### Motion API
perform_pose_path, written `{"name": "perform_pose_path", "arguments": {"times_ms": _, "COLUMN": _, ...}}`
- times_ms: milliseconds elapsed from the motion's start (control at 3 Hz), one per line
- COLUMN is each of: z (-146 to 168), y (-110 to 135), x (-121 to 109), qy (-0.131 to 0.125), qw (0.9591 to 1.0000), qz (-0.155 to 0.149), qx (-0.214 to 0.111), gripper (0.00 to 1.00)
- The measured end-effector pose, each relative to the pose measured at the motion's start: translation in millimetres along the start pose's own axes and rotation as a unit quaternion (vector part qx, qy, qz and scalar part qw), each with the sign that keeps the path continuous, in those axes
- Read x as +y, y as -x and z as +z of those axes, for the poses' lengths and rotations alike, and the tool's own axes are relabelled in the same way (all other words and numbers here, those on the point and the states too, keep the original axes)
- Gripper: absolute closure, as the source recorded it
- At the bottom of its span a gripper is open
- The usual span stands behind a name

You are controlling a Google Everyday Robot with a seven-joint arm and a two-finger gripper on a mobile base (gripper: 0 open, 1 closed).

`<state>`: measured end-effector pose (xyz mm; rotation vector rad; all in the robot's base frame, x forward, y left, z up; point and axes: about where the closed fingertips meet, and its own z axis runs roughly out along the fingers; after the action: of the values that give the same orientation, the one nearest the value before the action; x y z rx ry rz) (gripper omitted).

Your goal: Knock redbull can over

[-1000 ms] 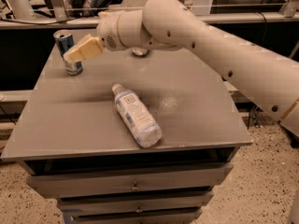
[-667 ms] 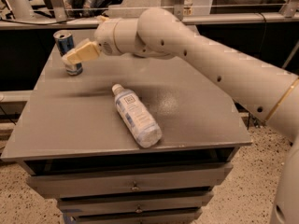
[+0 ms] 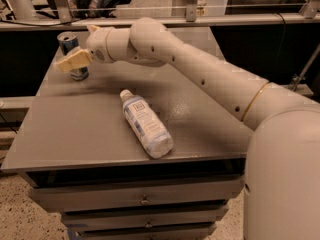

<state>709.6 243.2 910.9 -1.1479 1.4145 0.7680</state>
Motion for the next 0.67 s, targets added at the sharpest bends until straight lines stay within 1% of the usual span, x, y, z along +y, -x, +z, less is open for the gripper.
{"name": "perform_pose_path", "arguments": {"times_ms": 333, "z": 21.9, "y": -12.2, "x": 8.2, "qy": 0.021, "qw": 0.9997, "qz": 0.014, "qx": 0.000, "gripper": 0.16}}
{"name": "perform_pose_path", "arguments": {"times_ms": 667, "z": 30.5, "y": -18.9, "x": 14.2, "qy": 0.029, "qw": 0.9993, "qz": 0.022, "qx": -0.002, "gripper": 0.39}}
